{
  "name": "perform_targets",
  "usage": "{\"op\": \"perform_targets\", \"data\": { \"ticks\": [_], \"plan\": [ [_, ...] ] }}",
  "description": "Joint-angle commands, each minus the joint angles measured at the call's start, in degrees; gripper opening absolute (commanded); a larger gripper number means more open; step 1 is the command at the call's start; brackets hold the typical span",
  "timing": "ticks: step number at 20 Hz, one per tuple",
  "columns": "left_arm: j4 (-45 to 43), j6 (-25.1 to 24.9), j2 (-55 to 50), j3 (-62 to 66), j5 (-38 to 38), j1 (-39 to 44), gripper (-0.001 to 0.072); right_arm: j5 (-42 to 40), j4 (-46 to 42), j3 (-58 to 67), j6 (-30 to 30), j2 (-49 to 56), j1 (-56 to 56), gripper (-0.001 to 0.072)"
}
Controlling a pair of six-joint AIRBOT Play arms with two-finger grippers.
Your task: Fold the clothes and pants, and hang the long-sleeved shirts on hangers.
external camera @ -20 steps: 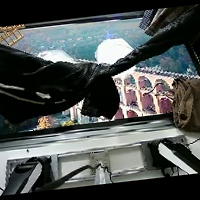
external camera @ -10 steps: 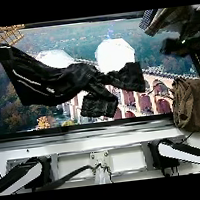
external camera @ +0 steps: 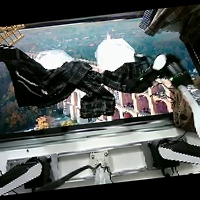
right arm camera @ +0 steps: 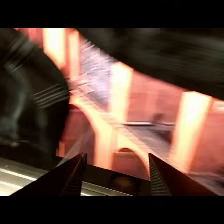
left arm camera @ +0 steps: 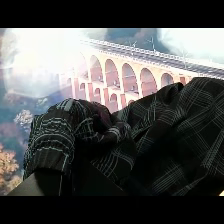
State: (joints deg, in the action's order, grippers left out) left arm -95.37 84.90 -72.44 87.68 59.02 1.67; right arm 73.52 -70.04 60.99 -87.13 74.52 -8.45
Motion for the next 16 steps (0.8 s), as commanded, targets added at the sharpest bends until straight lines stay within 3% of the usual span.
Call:
{"op": "perform_targets", "data": {
  "ticks": [1, 3, 12, 14, 16],
  "plan": [
    [0.02, -0.02, -0.13, -0.02, -0.28, 0.02, 0.0010, -6.43, 3.69, -5.42, -2.27, 1.55, -6.86, 0.0477],
    [0.02, -0.02, -0.13, -0.02, -0.26, 0.02, 0.0010, -7.96, 3.80, -6.80, -3.78, 2.84, -9.27, 0.0539],
    [0.09, 0.00, 0.63, -0.02, 0.17, 0.02, 0.0010, -13.09, 4.02, -8.92, -5.44, 7.19, -15.52, 0.0525],
    [0.72, -0.02, 1.03, -0.02, 0.26, 0.02, 0.0010, -15.13, 4.17, -8.90, -5.42, 7.56, -16.68, 0.0436],
    [1.14, -0.02, 1.57, -0.02, 0.90, 0.02, 0.0010, -17.77, 4.13, -8.70, -5.40, 7.54, -18.16, 0.0192]
  ]
}}
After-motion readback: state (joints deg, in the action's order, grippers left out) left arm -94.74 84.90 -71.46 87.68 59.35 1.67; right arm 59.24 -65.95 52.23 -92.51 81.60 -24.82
